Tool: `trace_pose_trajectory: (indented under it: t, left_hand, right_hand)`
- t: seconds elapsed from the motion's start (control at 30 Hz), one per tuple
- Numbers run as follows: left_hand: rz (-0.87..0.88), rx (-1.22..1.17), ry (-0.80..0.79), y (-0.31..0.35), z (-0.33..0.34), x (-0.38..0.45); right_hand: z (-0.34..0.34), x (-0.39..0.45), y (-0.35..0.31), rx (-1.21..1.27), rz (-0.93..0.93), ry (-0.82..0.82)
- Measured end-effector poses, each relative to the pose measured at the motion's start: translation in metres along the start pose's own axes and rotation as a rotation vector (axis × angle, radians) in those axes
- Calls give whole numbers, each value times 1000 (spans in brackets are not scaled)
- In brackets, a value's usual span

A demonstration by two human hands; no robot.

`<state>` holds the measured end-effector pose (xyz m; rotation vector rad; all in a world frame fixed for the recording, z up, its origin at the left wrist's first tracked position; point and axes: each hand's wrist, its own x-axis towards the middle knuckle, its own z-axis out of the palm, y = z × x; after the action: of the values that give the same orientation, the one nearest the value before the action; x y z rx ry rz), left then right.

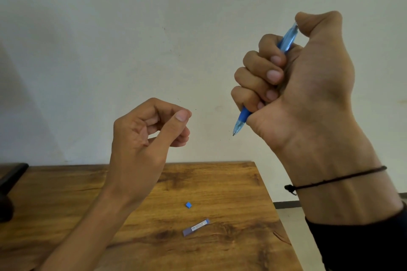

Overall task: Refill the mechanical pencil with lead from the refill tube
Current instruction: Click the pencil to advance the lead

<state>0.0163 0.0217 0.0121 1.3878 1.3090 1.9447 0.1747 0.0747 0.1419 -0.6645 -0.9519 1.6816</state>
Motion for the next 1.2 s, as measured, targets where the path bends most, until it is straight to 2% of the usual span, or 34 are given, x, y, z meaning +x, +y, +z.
trace_pose_trajectory:
  t: [0.73, 1.2]
  left_hand:
    - [-20, -4, -9, -3, 0, -2]
    - [-45, -17, -22, -4, 2, -4]
  right_hand:
    - [-2, 7, 14, 25, 32, 10]
    - [-19, 29, 36, 99, 65, 88]
